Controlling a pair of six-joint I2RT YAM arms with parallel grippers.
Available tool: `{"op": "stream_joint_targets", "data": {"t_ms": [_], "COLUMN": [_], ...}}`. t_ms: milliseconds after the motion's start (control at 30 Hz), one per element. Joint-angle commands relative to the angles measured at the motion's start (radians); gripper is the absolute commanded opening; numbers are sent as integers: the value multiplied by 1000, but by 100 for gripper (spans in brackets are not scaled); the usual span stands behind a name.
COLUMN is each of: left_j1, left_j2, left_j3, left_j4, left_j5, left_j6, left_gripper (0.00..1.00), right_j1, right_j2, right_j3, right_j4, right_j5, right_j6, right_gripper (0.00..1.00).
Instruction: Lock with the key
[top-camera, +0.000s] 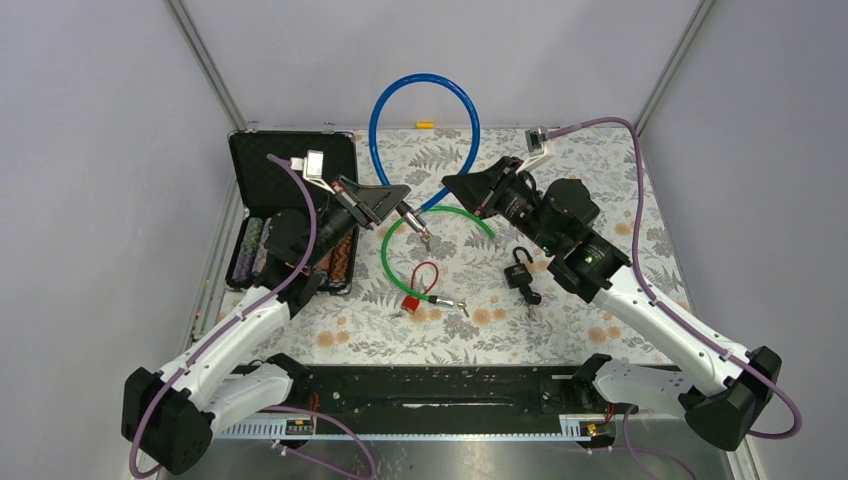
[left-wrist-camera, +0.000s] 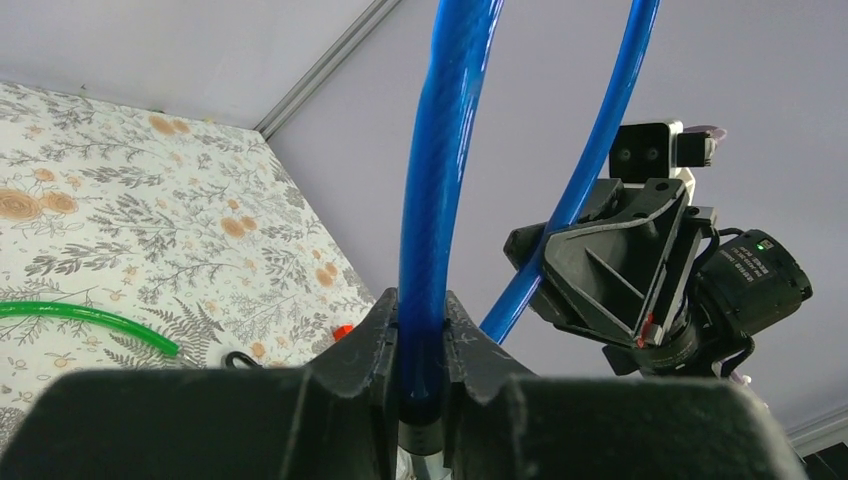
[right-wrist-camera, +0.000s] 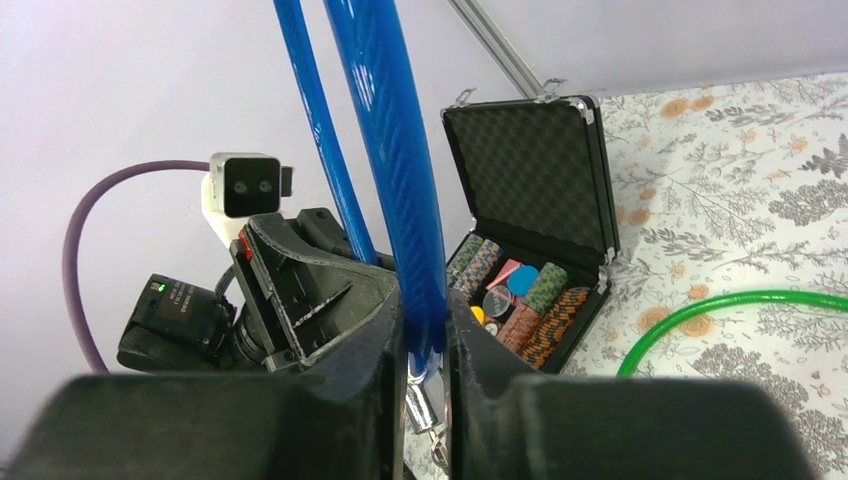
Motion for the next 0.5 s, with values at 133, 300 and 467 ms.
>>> {"op": "stream_joint_targets", "data": {"t_ms": [133, 300, 467], "left_j1": [0, 0, 0], "left_j2": [-3, -3, -5], "left_j3": [109, 115, 104], "left_j4": [47, 63, 63], "left_j5": [-25, -41, -46], "left_j6": [29, 19, 17], "left_gripper": [0, 0, 0], "right_j1": [5, 6, 5], "right_j2": [-31, -42, -41], "right_j3": [56, 29, 25], "right_j4": [-25, -21, -24], "right_j5": [17, 9, 0], "right_j6": [-64, -72, -73], "right_gripper": [37, 45, 50]}}
